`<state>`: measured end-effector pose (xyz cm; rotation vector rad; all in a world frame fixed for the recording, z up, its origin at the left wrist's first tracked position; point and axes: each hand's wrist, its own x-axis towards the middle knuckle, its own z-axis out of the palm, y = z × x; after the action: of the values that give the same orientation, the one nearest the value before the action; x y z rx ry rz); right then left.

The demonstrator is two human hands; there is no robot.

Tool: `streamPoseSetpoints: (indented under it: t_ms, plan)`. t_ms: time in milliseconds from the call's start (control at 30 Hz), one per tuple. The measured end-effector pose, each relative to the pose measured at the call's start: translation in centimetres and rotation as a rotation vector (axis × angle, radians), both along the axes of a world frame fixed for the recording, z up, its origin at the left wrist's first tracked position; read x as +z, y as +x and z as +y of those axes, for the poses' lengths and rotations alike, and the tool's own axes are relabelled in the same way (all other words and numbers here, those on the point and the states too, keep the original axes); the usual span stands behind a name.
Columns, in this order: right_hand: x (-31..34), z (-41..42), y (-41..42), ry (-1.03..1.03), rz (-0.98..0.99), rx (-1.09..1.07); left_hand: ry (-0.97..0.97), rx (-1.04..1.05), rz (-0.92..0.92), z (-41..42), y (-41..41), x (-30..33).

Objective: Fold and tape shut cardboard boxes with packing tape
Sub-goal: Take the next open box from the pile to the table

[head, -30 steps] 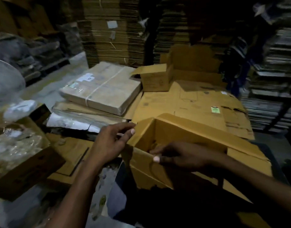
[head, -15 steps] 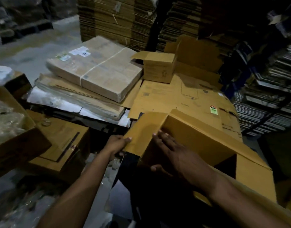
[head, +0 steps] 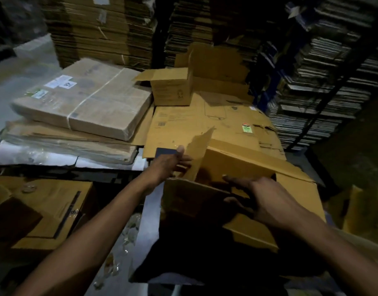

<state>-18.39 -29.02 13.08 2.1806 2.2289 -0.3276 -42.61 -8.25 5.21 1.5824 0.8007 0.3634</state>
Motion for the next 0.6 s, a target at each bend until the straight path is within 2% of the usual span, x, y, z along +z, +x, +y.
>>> streamPoseSetpoints:
  t_ms: [100, 267, 333, 400, 500, 600]
  plan:
    - [-0.2, -1.2, 0.7, 0.053, 0.008, -0.034, -0.321, -0.094, -0.030, 0.2, 0.6, -0.8]
    - [-1.0, -1.8, 1.6, 0.090, 0.048, -0.115, -0.548, -0.186, -0.147, -1.2, 0.0, -2.0]
    - [-0.8, -1.7, 1.3, 0.041, 0.091, -0.145, -0.601, -0.217, -0.190, -1.9, -0.5, -2.6]
    - [-0.8, -1.7, 0.6, 0.021, 0.061, -0.086, -0.641, -0.217, -0.218, -2.8, -1.6, -2.9]
    - [-2.9, -1.3, 0.6, 0.107, 0.056, 0.035, -0.726, -0.142, -0.263, -4.5, -4.1, -2.4]
    - [-6.1, -0.2, 0.5, 0.143, 0.093, 0.154, -0.631, 0.010, -0.257, -6.2, -5.8, -2.3]
